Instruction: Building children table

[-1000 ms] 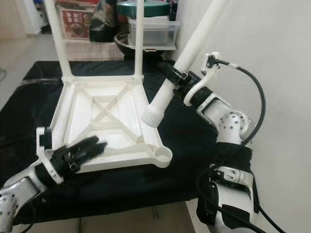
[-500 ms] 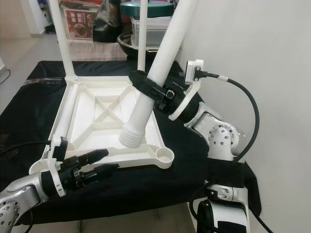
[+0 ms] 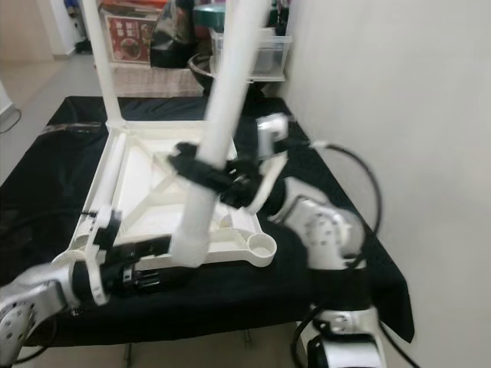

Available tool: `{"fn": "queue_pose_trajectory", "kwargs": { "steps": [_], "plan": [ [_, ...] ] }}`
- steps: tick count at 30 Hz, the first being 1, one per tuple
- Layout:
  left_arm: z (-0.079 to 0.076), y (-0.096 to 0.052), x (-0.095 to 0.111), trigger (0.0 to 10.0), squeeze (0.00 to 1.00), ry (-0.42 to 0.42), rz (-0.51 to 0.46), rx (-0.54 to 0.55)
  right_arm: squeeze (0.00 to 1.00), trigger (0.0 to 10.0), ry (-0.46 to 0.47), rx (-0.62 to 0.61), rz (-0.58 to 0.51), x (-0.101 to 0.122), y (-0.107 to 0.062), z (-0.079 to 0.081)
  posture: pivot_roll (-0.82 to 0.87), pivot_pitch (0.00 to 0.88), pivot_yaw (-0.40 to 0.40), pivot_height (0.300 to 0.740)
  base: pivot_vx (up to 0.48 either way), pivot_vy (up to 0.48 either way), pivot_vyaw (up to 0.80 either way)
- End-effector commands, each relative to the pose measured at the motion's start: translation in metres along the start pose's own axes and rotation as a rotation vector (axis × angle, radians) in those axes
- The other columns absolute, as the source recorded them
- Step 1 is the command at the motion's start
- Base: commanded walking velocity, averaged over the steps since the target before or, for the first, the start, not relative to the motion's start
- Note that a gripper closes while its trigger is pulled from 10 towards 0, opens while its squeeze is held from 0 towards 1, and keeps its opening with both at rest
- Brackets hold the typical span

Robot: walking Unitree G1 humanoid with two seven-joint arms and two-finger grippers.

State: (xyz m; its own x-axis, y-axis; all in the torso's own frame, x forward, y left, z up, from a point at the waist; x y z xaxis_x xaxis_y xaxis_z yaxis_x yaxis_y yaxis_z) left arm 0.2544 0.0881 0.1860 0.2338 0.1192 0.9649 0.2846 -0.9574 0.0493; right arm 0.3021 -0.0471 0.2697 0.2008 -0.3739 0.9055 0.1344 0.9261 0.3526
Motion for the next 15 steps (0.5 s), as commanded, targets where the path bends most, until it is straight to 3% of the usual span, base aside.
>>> {"fn": "queue_pose_trajectory", "kwargs": {
  "steps": [1,11,12,15],
  "plan": [
    [0.001,0.004,-0.005,10.0,0.0,-0.012,0.024,-0.017,0.0,0.0,-0.045,0.007,-0.008,0.003,0.003,0.004,0.04,0.0,-0.073,0.74,0.0,0.0,0.0],
    [0.005,0.014,-0.005,10.0,0.0,0.002,0.025,-0.04,0.0,0.0,-0.045,0.038,-0.015,-0.005,0.011,0.012,0.03,0.0,-0.063,0.74,0.0,0.0,0.0],
    [0.005,0.012,-0.009,0.0,0.0,-0.003,0.032,-0.045,0.0,0.0,-0.051,0.033,-0.015,-0.004,0.01,0.012,0.03,0.0,-0.064,0.74,0.0,0.0,0.0],
    [0.006,0.01,-0.013,0.0,0.0,-0.007,0.035,-0.042,0.0,0.0,-0.058,0.028,-0.017,-0.003,0.009,0.011,0.03,0.0,-0.064,0.74,0.0,0.0,0.0]
  ]
}}
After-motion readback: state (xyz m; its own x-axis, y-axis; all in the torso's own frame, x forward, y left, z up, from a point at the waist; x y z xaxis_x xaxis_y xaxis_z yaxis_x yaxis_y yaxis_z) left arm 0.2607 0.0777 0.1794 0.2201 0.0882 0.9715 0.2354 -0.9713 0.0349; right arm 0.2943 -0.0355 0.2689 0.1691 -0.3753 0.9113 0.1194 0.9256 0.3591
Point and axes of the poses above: a point about 5 cm out from each wrist's last joint towards the gripper, its own y axis pointing out of the wrist towards the gripper, its own x axis along the axis of the wrist's last joint, z = x × y, the point moved 4 cm from there along y, pointing out of the wrist towards the gripper, and after that the axes turned 1 degree about -y, right-handed, at the moved point
